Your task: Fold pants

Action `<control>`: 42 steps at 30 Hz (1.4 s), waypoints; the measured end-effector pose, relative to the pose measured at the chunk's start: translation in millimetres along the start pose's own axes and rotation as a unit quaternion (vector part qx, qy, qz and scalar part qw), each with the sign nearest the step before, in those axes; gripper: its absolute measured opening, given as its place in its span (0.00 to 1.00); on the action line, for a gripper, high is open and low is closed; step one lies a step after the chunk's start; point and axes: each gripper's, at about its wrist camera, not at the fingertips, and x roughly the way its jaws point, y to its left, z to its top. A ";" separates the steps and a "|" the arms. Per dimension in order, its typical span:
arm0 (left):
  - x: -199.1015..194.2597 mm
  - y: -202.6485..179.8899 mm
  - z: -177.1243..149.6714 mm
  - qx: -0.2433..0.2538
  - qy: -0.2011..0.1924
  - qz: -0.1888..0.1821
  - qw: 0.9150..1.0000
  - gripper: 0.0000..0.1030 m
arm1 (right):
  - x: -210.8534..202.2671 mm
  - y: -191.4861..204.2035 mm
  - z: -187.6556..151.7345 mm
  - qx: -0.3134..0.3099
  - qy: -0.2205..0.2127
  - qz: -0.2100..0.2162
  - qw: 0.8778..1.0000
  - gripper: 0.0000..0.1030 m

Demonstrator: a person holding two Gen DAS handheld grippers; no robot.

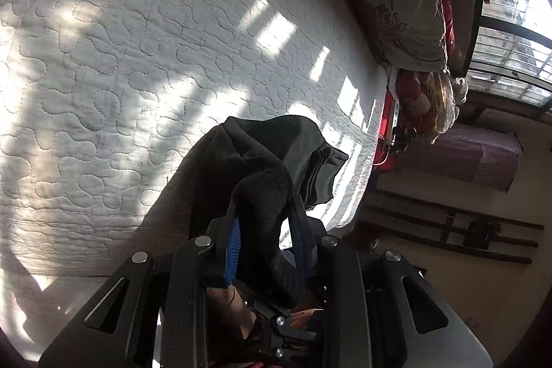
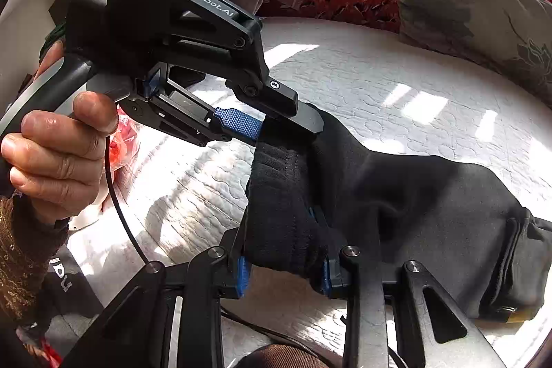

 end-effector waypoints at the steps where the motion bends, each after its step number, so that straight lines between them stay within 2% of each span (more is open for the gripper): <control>1: 4.9 -10.3 -1.0 0.001 0.000 0.007 1.000 0.22 | -6.4 -6.5 -0.4 0.007 -0.005 0.004 1.000 0.29; 6: 44.4 -63.2 0.4 0.005 0.012 0.028 1.000 0.22 | -37.6 -55.7 -2.7 0.060 -0.028 0.028 0.997 0.29; 12: 118.3 -123.6 3.1 0.018 0.043 0.074 0.996 0.22 | -71.1 -135.0 -22.3 0.144 -0.049 0.051 0.987 0.29; 19: 198.5 -179.0 5.5 0.038 0.061 0.162 0.984 0.22 | -85.4 -226.1 -48.0 0.253 -0.060 0.097 0.961 0.29; 25: 260.3 -204.9 4.9 0.047 0.077 0.217 0.972 0.22 | -84.6 -291.8 -75.9 0.322 -0.066 0.118 0.937 0.29; 27: 275.5 -207.7 5.0 0.049 0.080 0.228 0.969 0.22 | -83.0 -311.7 -88.4 0.342 -0.063 0.125 0.929 0.29; 29: 283.4 -205.8 5.6 0.041 0.081 0.224 0.970 0.22 | -79.6 -326.4 -99.0 0.357 -0.060 0.128 0.923 0.29; 32: 285.4 -200.0 3.6 0.012 0.086 0.197 0.977 0.22 | -70.1 -340.8 -114.5 0.375 -0.048 0.138 0.916 0.32; 35: 255.4 -203.6 -3.3 0.014 0.060 0.157 0.986 0.22 | -69.3 -345.7 -117.4 0.378 -0.050 0.156 0.911 0.33; 37: 217.3 -205.1 -11.6 0.026 0.020 0.124 0.992 0.22 | -77.7 -345.1 -113.0 0.365 -0.054 0.157 0.916 0.37; 39: 176.5 -202.2 -21.8 0.039 -0.021 0.106 0.993 0.24 | -91.0 -345.8 -106.3 0.350 -0.070 0.148 0.922 0.41; 41: 138.3 -191.9 -33.4 0.044 -0.058 0.102 0.992 0.34 | -108.2 -349.2 -103.1 0.341 -0.093 0.134 0.926 0.41; 42: 122.0 -184.5 -39.3 0.046 -0.080 0.115 0.989 0.39 | -114.1 -350.5 -98.9 0.336 -0.102 0.131 0.927 0.42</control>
